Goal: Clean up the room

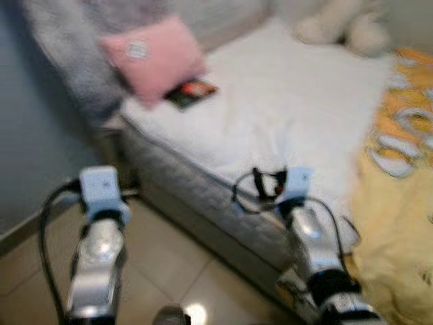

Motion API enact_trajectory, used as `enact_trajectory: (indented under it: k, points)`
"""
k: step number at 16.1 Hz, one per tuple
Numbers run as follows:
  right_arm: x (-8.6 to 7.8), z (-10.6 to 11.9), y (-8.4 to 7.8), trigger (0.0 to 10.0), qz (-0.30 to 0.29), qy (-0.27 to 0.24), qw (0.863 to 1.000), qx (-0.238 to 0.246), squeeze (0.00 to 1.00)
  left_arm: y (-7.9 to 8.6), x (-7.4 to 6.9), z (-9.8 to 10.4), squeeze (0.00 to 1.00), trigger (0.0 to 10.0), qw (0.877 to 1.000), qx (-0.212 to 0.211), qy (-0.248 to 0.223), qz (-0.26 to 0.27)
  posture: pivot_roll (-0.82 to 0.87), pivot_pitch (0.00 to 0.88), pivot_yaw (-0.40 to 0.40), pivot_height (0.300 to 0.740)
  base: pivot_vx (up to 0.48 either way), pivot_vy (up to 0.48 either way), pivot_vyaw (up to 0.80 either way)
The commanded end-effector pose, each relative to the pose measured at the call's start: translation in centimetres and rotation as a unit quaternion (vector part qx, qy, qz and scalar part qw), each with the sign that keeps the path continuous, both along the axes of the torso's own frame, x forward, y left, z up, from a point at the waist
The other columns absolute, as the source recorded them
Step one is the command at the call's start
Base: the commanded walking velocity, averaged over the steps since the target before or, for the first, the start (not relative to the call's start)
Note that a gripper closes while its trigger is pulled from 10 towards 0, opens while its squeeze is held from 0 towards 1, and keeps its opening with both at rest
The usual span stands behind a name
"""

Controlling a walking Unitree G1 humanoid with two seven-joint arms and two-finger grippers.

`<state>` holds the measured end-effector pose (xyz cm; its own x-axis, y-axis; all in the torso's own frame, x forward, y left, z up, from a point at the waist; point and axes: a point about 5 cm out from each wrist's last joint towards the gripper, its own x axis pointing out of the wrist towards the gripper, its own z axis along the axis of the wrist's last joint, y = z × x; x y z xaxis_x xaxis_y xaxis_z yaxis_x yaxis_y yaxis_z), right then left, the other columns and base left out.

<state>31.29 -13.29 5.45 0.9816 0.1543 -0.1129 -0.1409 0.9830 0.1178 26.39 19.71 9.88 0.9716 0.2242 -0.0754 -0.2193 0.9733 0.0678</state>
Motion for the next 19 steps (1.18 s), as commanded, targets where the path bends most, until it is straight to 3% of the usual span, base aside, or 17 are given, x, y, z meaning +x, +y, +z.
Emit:
enact_trajectory:
  k: [1, 4, 5, 6, 12, 19]
  points:
    - [0.1, 0.1, 0.0, 10.0, -0.001, -0.003, 1.0, 0.005, 0.01, 0.3, -0.1, 0.3, 0.0, 10.0, 1.0, 0.013, -0.001, 0.013, 0.14, 0.0, -0.056, 0.711, 0.0, 0.0, 0.64]
    - [0.0, 0.4, -0.9, 10.0, -0.026, -0.018, 1.0, 0.004, 0.02, 0.4, -0.7, 0.0, 0.0, 10.0, 1.0, 0.006, -0.011, 0.001, 0.14, 0.0, -0.059, 0.711, 0.0, 0.0, 0.64]
    - [-0.5, 0.7, -2.0, 10.0, -0.052, -0.038, 0.998, 0.005, 0.05, 0.1, -1.3, 0.7, 0.0, 10.0, 0.998, -0.012, -0.039, -0.043, 0.13, 0.0, -0.055, 0.711, 0.0, 0.0, 0.64]
    - [-0.9, 0.9, -2.4, 10.0, -0.057, -0.05, 0.997, 0.003, 0.05, -0.2, -1.5, 1.3, 0.0, 10.0, 0.996, 0.0, -0.058, -0.069, 0.13, 0.0, -0.049, 0.711, 0.0, 0.0, 0.64]
    - [-1.1, 0.9, -2.1, 10.0, -0.048, -0.05, 0.998, 0.0, 0.09, -1.7, -0.5, 1.3, 0.0, 10.0, 0.993, 0.045, -0.046, -0.096, 0.09, 0.0, -0.028, 0.711, 0.0, 0.0, 0.64]
    - [-1.1, 0.4, -1.3, 10.0, -0.036, -0.036, 0.999, -0.004, 0.11, -1.6, 0.1, 1.1, 0.0, 10.0, 0.994, 0.038, -0.036, -0.098, 0.1, 0.0, -0.025, 0.711, 0.48, 0.0, 0.64]
